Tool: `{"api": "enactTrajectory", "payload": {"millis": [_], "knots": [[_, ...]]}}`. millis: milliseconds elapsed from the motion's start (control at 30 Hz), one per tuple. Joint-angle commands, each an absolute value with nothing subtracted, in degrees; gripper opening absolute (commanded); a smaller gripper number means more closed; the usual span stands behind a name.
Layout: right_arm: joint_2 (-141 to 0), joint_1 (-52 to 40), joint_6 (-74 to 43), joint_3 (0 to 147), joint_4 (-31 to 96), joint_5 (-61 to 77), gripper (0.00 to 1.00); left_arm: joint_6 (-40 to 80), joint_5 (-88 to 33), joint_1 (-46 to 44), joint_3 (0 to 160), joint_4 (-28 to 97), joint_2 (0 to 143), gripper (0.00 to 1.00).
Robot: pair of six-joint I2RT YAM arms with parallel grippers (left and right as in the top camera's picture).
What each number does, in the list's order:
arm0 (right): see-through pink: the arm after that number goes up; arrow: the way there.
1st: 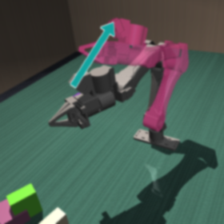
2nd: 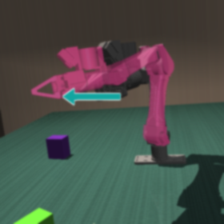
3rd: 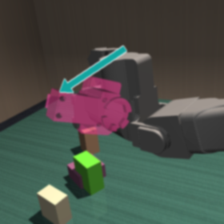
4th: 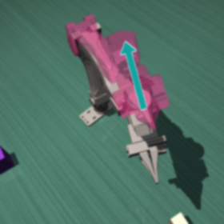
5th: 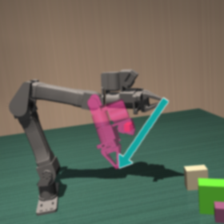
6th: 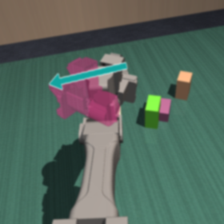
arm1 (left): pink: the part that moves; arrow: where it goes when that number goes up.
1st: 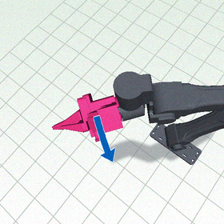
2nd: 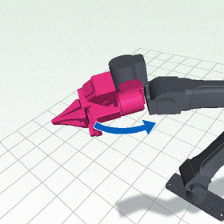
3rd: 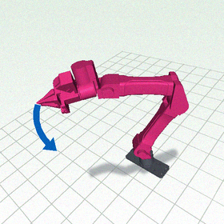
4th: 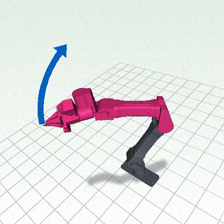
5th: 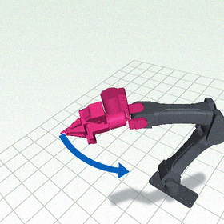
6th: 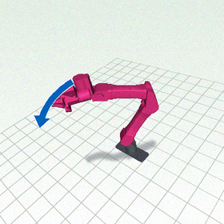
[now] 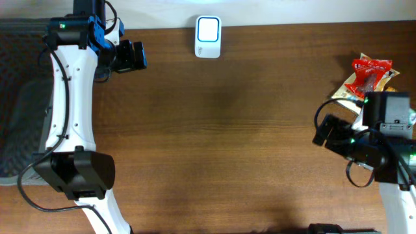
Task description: Scan the item barcode
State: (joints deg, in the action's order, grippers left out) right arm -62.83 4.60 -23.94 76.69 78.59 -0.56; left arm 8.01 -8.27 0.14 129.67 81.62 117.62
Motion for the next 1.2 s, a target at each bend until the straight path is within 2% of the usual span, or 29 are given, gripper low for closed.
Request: {"api": "enactTrajectory", "payload": {"millis": [0,167,300,433,533,633,900,1167], "knots": [[-64.2,4.03,-24.53,76.36,79.18,-0.75,0.99,8.54,-8.05,0.56,130.17,81.54,117.14,0.99],[-66.28,4.03,-20.84,76.31,82.72,-0.14,0.99,8.54,-8.05,0.56,130.17,81.54,117.14,0.99],[-65.82,1.96,-20.71,75.61,79.77,1.93,0.99,8.54,-8.05,0.56,130.17,81.54,117.14,0.99],[-56.29,-4.16,-12.6,65.3,65.43,2.0,0.99,8.51,-8.05,0.56,130.17,81.56,117.14,0.99],[-44.8,-4.12,-12.01,53.19,56.55,2.15,0.99,8.54,-8.05,0.56,130.17,81.54,117.14,0.99],[-35.0,-4.12,-6.28,43.13,46.83,3.46,0.99,8.54,-8.05,0.56,130.17,81.54,117.12,0.99],[-14.66,-4.12,-5.72,17.58,13.93,3.01,0.99,8.54,-8.05,0.56,130.17,81.54,117.14,0.99],[-2.79,-4.1,-3.18,5.58,-0.27,-0.03,0.98,8.54,-8.05,0.56,130.17,81.54,117.12,0.99]]}}
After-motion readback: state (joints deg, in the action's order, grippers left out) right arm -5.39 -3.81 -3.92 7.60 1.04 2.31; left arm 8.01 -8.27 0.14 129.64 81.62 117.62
